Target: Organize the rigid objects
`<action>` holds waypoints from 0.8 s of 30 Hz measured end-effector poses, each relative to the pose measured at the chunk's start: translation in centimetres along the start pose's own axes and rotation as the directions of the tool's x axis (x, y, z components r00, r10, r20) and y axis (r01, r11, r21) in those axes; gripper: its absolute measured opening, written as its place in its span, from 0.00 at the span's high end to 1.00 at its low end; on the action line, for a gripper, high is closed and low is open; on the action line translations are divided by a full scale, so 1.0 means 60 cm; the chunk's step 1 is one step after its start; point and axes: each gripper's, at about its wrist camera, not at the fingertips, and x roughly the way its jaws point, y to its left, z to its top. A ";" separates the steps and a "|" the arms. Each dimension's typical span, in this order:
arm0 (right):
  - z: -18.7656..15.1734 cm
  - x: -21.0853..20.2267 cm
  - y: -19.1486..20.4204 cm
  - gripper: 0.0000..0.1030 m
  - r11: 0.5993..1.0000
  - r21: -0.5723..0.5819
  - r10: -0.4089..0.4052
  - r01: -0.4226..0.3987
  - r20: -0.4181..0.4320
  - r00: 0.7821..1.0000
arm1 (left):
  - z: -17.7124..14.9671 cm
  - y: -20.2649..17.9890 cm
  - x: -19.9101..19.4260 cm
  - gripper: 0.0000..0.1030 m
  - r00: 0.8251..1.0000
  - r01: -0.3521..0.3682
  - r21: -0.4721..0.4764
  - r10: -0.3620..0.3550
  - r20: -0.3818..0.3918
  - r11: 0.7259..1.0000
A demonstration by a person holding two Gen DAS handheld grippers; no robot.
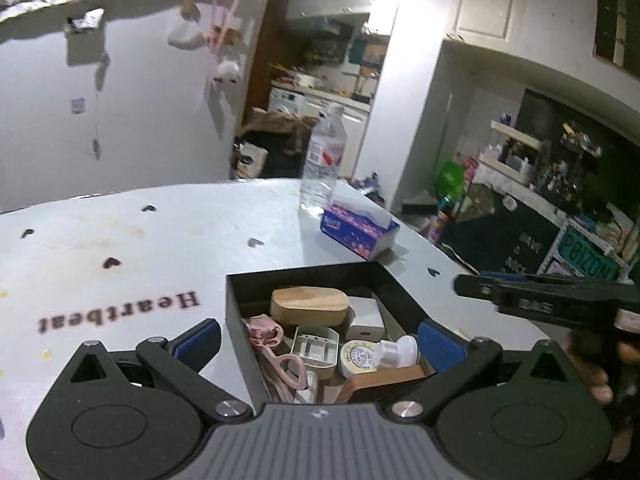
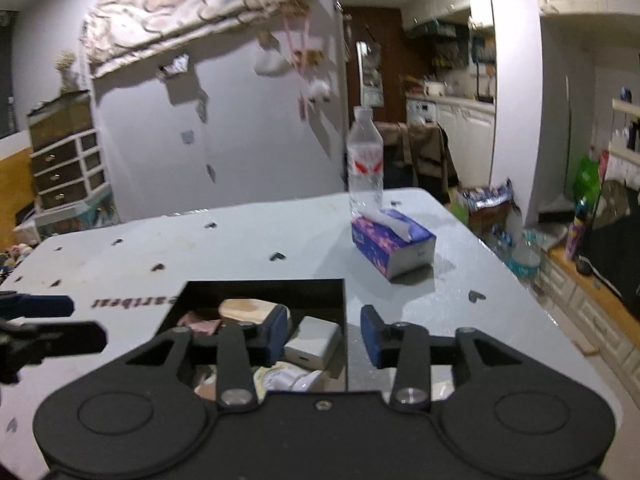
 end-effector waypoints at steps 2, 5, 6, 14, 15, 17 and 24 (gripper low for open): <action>-0.009 -0.024 0.005 0.51 1.000 -0.013 -0.002 0.002 0.022 1.000 | -0.009 -0.003 -0.018 0.00 1.000 -0.010 -0.016 0.011 0.020 1.000; -0.025 -0.054 0.011 0.47 1.000 -0.017 -0.009 0.010 0.036 0.999 | -0.025 -0.009 -0.046 0.00 0.998 -0.038 -0.031 0.040 0.052 0.999; -0.031 -0.064 0.012 0.46 1.000 -0.016 -0.016 0.016 0.041 0.999 | -0.032 -0.012 -0.056 0.00 0.997 -0.050 -0.031 0.052 0.064 0.998; -0.079 -0.121 0.023 0.26 0.998 -0.011 -0.060 0.061 0.068 0.996 | -0.083 -0.039 -0.109 0.00 0.980 -0.146 -0.032 0.149 0.132 0.989; -0.084 -0.127 0.023 0.25 0.998 -0.011 -0.060 0.061 0.069 0.996 | -0.089 -0.041 -0.115 0.00 0.979 -0.150 -0.040 0.154 0.134 0.988; -0.091 -0.138 0.025 0.19 0.998 -0.017 -0.067 0.068 0.076 0.995 | -0.098 -0.042 -0.127 0.00 0.977 -0.158 -0.054 0.164 0.138 0.986; -0.113 -0.181 0.024 0.09 0.997 -0.035 -0.062 0.067 0.119 0.991 | -0.128 -0.063 -0.162 0.00 0.957 -0.233 -0.064 0.241 0.162 0.970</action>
